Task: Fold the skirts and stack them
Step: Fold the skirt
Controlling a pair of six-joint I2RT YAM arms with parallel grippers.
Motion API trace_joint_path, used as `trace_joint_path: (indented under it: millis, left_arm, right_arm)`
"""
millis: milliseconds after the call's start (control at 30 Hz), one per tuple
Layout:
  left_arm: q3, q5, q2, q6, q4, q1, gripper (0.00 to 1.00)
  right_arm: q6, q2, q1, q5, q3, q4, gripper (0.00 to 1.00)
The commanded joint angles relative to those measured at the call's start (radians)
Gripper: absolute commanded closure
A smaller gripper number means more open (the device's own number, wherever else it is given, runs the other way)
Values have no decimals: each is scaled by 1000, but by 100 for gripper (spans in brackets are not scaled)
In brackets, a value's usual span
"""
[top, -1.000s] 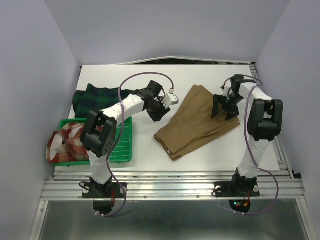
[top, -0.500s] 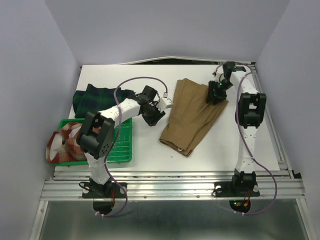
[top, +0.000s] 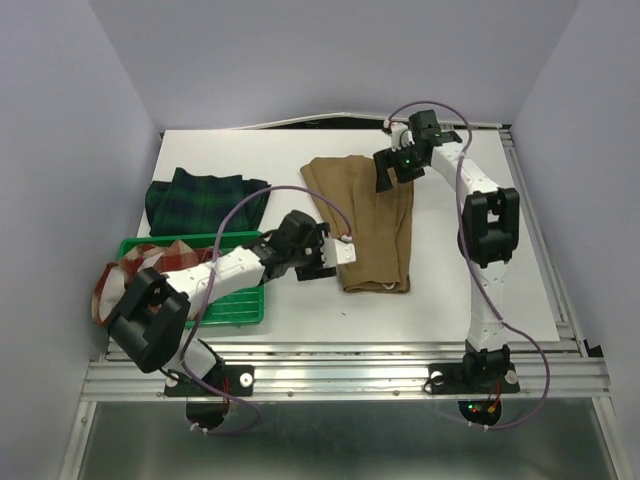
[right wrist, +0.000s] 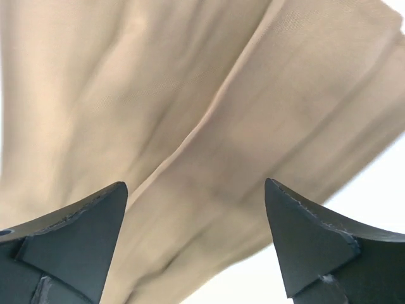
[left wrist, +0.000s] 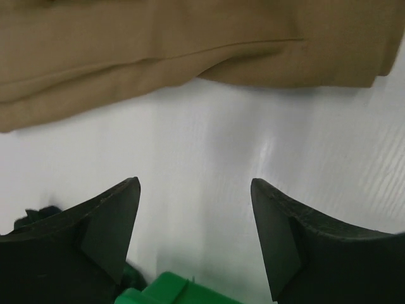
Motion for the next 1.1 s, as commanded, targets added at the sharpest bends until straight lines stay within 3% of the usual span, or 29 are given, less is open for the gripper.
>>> trace_joint_path:
  millis: [0,233,433,800,1067]
  left_arm:
    - [-73,-87,9,120,259,-102,18]
    - [-140,-142,55,157,384,-231,18]
    - [-206,-124,72,183,396,-334,17]
    - [-71,-302,354,98,522,-401,17]
    - [-30,-380,408,79,620,-406,23]
  right_arm:
    - [-6,-212,-30,-173,-71,10,9]
    - [-69,-244,-21,-362,-240,-112,34]
    - [-40,-197,-10,-354,-386,-52,48]
    - [-6,-99,-10,-233,-500,49,59]
    - [12,-76,-10,-222,-506,56,59]
